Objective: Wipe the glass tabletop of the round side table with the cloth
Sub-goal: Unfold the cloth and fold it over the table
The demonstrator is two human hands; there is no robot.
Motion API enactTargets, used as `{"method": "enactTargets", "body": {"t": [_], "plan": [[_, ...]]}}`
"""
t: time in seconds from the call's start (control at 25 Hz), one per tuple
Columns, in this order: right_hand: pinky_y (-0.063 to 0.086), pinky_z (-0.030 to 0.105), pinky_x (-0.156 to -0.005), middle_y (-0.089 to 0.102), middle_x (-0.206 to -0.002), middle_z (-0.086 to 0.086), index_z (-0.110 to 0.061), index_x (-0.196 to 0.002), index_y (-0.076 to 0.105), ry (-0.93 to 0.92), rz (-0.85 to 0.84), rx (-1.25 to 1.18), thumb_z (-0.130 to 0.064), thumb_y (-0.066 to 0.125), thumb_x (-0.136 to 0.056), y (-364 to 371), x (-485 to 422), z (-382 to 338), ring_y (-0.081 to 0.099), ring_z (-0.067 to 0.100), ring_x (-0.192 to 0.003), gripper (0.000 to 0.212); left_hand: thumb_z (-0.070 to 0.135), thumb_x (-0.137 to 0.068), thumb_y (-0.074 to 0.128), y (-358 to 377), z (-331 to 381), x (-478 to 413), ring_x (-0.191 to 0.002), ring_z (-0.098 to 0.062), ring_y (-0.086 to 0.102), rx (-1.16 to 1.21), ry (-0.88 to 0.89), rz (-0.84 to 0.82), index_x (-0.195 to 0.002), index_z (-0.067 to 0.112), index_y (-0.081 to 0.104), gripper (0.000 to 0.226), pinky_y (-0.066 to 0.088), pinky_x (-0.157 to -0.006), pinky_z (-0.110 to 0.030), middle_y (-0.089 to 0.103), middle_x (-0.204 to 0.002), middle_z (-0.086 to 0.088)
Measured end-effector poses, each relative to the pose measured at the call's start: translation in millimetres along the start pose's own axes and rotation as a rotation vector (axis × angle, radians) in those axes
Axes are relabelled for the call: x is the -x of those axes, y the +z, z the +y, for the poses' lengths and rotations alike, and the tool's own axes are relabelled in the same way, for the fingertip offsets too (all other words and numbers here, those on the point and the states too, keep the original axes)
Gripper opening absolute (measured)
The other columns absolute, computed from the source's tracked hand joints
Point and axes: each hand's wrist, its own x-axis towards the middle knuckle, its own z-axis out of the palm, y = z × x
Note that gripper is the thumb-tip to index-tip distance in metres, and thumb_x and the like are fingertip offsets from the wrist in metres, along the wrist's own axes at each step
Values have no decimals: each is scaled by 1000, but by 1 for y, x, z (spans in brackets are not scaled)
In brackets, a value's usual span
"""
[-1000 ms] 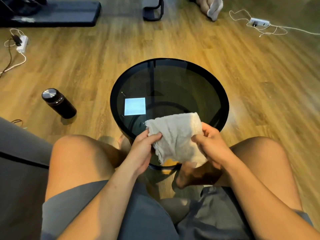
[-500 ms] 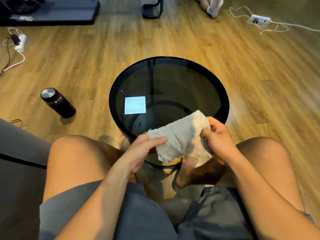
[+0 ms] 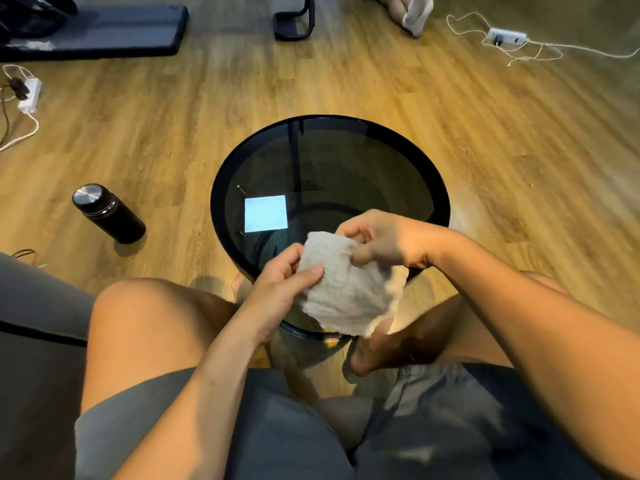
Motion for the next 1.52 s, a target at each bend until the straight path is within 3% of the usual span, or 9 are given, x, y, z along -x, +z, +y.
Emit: {"method": "enactTargets", "body": {"t": [0.24, 0.4, 0.6, 0.88, 0.96, 1.04, 1.2, 1.32, 1.52], "plan": [[57, 38, -81, 74, -103, 14, -10, -113, 68, 52, 111, -269, -3, 67, -87, -1, 1, 25, 72, 25, -94, 27, 38, -74, 73, -4, 1, 2, -100, -37, 66, -72, 41, -39, -108, 0, 66, 50, 53, -83, -47, 68, -106, -20], [58, 37, -83, 73, -108, 15, -11, -115, 68, 100, 129, -405, -9, 65, -91, 3, 4, 39, 71, 27, -99, 24, 34, -72, 79, 1, 0, 0, -90, -22, 69, -50, 38, -14, -89, 19, 71, 25, 56, -72, -32, 70, -91, -2], [57, 48, -86, 75, -100, 10, -13, -104, 70, 197, -120, -37, -13, 78, -81, 12, 10, 58, 73, 23, -95, 24, 26, -74, 76, -5, 0, 0, -97, -31, 69, 38, 8, 188, -92, 10, 73, 24, 56, -82, -46, 72, -98, -11], [48, 45, -104, 71, -117, 9, -7, -113, 69, 38, 251, -417, -3, 55, -92, -22, 9, 37, 66, 24, -111, 26, 15, -70, 78, -5, 7, -7, -103, -21, 68, 56, 140, 358, -98, 8, 74, 29, 55, -82, -28, 69, -109, -11], [53, 43, -97, 74, -103, 6, -4, -111, 66, 32, 237, -440, -7, 60, -93, -15, 7, 33, 70, 19, -97, 19, 14, -74, 77, -6, 5, -8, -105, -23, 68, 45, 115, 342, -106, 10, 72, 33, 57, -84, -34, 69, -114, -11], [57, 24, -76, 74, -78, -7, -4, -113, 65, 2, 196, -357, -6, 68, -88, -10, 6, 29, 70, 5, -77, 25, 8, -81, 72, -5, 7, -7, -102, -24, 70, 95, 69, 325, -112, 8, 69, 31, 58, -82, -35, 72, -111, -10], [57, 26, -71, 73, -92, 9, -1, -106, 67, -64, 333, -203, -4, 75, -81, -19, -3, 19, 71, 15, -82, 27, 3, -84, 70, -8, 32, -19, -93, -16, 71, -60, 118, 402, -100, 9, 64, 18, 59, -82, -38, 74, -95, -1], [55, 21, -76, 67, -92, 8, -2, -98, 65, -148, 530, -110, -1, 76, -79, -42, -15, 4, 65, 9, -82, 22, -4, -83, 70, -20, 62, -49, -102, -16, 69, -106, 203, 399, -106, 9, 49, 34, 58, -84, -34, 70, -105, -8], [50, 27, -70, 68, -87, 1, -11, -91, 67, -229, 715, 61, -4, 80, -73, -35, -31, 36, 62, 10, -77, 24, -6, -77, 75, -26, 57, -70, -100, 4, 62, -485, 250, 301, -105, 32, 66, 48, 48, -90, -15, 66, -109, 3]]}}
